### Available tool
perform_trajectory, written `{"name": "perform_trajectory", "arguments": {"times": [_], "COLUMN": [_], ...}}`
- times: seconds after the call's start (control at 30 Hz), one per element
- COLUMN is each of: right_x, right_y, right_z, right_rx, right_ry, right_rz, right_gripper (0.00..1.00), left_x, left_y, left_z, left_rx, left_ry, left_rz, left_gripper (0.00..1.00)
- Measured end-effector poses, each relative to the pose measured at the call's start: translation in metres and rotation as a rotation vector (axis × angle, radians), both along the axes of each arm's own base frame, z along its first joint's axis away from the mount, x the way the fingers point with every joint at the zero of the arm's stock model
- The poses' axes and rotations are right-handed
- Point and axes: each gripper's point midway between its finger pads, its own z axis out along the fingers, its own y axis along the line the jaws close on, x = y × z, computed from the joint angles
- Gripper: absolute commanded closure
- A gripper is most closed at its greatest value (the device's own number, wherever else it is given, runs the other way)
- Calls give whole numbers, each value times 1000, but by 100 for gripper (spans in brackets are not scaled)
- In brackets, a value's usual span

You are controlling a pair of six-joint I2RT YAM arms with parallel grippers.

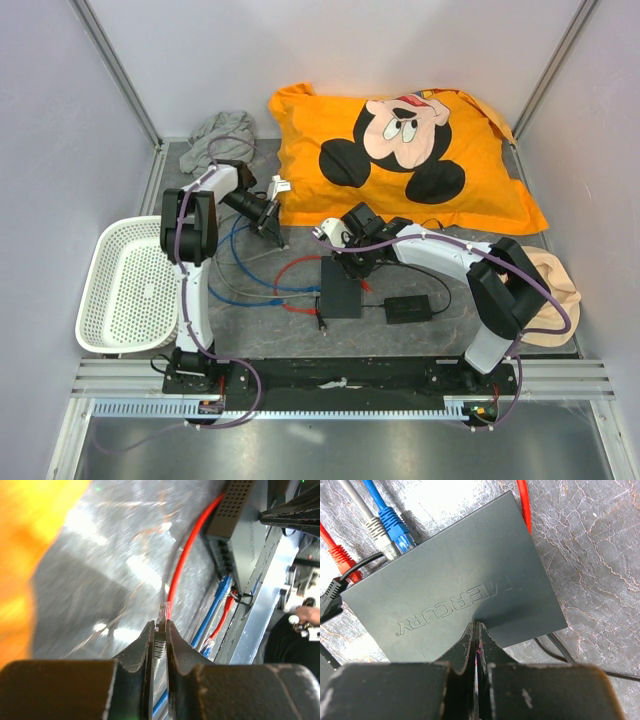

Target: Pull the plug from the switch port

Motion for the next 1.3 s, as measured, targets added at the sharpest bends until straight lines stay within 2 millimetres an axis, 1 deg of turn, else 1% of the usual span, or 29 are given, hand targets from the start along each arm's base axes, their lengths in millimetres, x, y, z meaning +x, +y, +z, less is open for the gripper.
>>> {"name": "perform_trajectory", "arguments": {"times": [0.13, 0.27, 0.37, 0.57, 0.77, 0.83, 0.87, 0.9, 1.0, 1.17, 1.23, 1.3], "right_x": [0, 0, 0, 0, 0, 0, 0, 0, 0, 0, 0, 0], "right_y": [0, 0, 0, 0, 0, 0, 0, 0, 0, 0, 0, 0], "right_z": [0, 0, 0, 0, 0, 0, 0, 0, 0, 0, 0, 0], "right_rx": [0, 0, 0, 0, 2, 3, 3, 2, 3, 3, 3, 3], "right_ry": [0, 0, 0, -1, -3, -3, -3, -3, -3, -4, -4, -4], "right_rz": [0, -1, -1, -1, 0, 0, 0, 0, 0, 0, 0, 0], "right_gripper": [100, 100, 100, 100, 100, 100, 100, 100, 100, 100, 100, 100], "left_x": [9, 12, 19, 48, 74, 78, 79, 81, 83, 85, 86, 87], "left_y": [20, 41, 49, 57, 77, 82, 84, 86, 90, 93, 91, 86], "left_z": [-4, -11, -14, -13, -13, -14, -14, -15, -15, -9, -1, 14], "left_rx": [9, 87, 145, 216, 337, 365, 375, 389, 418, 432, 419, 379], "left_ry": [-17, -44, -80, -168, -256, -262, -266, -269, -269, -268, -275, -294], "left_rz": [78, 167, 225, 330, 431, 455, 463, 473, 496, 534, 549, 552], "left_gripper": [98, 99, 99, 99, 99, 91, 86, 76, 63, 58, 57, 53]}}
